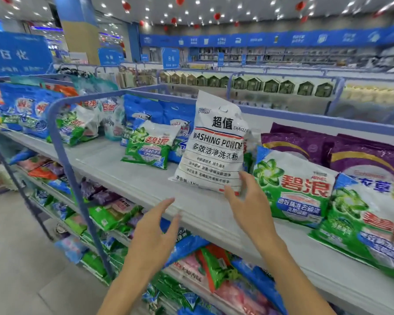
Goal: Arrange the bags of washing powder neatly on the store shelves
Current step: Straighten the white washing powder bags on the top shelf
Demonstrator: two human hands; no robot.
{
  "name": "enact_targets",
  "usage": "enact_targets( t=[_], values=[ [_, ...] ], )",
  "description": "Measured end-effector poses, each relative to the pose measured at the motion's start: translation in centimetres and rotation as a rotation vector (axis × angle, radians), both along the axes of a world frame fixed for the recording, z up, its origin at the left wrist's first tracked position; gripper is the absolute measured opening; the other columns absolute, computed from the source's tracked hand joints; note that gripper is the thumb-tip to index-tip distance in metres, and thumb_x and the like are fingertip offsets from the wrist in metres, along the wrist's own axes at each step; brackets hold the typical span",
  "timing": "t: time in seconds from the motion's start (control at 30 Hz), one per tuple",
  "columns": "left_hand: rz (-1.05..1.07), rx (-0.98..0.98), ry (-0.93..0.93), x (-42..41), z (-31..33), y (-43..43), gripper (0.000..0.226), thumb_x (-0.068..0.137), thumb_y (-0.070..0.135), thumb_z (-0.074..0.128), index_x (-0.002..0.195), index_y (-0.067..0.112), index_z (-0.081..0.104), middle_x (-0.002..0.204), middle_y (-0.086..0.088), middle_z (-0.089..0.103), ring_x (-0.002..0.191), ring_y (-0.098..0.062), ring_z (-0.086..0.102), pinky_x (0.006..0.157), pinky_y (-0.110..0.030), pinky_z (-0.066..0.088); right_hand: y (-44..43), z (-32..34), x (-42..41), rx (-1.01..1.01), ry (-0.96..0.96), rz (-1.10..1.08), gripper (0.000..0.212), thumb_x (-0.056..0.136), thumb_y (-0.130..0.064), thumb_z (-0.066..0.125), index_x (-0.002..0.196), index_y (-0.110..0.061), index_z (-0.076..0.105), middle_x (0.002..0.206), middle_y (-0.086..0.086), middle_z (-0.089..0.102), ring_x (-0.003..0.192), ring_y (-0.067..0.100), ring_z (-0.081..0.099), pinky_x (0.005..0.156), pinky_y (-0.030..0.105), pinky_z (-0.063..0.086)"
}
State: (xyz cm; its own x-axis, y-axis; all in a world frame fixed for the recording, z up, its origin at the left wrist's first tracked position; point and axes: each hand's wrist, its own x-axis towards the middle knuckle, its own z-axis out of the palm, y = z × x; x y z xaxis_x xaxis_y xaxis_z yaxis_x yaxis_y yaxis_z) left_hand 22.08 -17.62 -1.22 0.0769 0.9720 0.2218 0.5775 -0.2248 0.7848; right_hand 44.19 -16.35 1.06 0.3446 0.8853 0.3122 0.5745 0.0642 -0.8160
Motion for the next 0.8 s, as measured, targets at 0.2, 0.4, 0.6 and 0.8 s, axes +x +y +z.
enact_targets(
  t=[0.2,0.4,0.6,0.8],
  values=[
    [-0.179,0.06,0.008,1.6,3.1,13.1,0.054,0.101,0.043,0.057,0.15,0.024,0.046,0.142,0.012,0.054,0.128,-0.007,0.049,0.105,-0.026,0.037,8.9,1.4,0.6,-0.033,0.058,-0.134,0.054,0.091,-0.04,0.072,0.136,-0.028,0.045,0.13,-0.01,0.059,0.118,0.013,0.057,0.099,0.032,0.045],
    [-0.316,-0.132,-0.073,4.5,5.0,23.4,0.066,0.1,0.06,0.047,0.153,0.02,0.04,0.149,0.006,0.049,0.133,-0.018,0.048,0.109,-0.037,0.037,13.7,2.1,1.4,-0.107,0.353,-0.142,0.076,0.085,-0.063,0.072,0.147,-0.028,0.045,0.137,-0.017,0.058,0.127,0.011,0.054,0.115,0.038,0.038],
    [-0.367,-0.306,-0.326,6.2,3.5,28.2,0.094,0.063,0.09,0.065,0.137,0.032,0.057,0.13,0.009,0.067,0.121,-0.019,0.062,0.109,-0.052,0.045,14.6,1.1,1.6,-0.005,0.624,-0.145,0.049,0.086,-0.051,0.077,0.129,-0.03,0.067,0.118,-0.012,0.075,0.113,0.012,0.07,0.104,0.042,0.053],
    [-0.425,-0.332,-0.594,6.0,5.0,27.2,0.028,0.093,0.042,0.07,0.107,0.018,0.075,0.097,-0.001,0.08,0.092,-0.023,0.077,0.084,-0.043,0.061,12.9,2.4,0.1,0.161,0.767,-0.248,0.033,0.08,-0.033,0.087,0.106,-0.02,0.074,0.103,0.0,0.08,0.091,0.011,0.077,0.084,0.028,0.061]
  ],
)
